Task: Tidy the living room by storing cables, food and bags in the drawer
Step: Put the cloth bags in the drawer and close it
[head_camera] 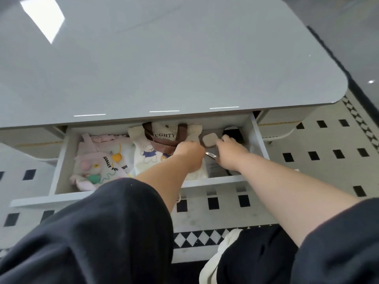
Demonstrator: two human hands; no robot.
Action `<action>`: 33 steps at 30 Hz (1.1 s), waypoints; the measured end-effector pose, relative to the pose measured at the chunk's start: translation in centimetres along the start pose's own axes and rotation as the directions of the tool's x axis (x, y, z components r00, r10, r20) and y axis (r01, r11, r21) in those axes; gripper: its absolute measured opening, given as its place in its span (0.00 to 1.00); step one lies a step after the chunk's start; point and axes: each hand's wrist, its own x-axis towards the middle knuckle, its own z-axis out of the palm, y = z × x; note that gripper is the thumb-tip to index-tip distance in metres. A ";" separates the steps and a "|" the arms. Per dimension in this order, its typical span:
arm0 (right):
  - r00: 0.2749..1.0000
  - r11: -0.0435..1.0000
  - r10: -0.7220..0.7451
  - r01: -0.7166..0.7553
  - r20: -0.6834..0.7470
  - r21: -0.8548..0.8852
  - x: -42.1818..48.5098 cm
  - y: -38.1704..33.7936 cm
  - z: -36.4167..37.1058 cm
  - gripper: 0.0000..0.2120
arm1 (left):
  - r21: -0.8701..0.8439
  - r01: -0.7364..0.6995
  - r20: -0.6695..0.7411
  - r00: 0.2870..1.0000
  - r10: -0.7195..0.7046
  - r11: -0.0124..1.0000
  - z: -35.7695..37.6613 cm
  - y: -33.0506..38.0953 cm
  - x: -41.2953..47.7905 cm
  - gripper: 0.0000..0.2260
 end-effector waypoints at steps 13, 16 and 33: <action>0.926 0.988 -0.146 0.122 0.347 0.092 -5.7 -7.1 -4.4 0.22 | -0.149 0.103 0.449 0.893 -0.026 0.983 -1.9 -5.7 -9.8 0.35; 0.884 0.984 -0.170 0.175 0.436 0.030 -6.3 -8.7 -4.7 0.21 | -0.109 0.077 0.410 0.912 -0.026 0.991 -1.2 -7.3 -10.8 0.35; 0.951 0.874 -0.258 0.153 -0.173 -0.462 -2.6 -10.3 -6.6 0.45 | 0.099 0.181 -0.283 0.948 -0.146 0.978 0.2 -10.4 -9.2 0.48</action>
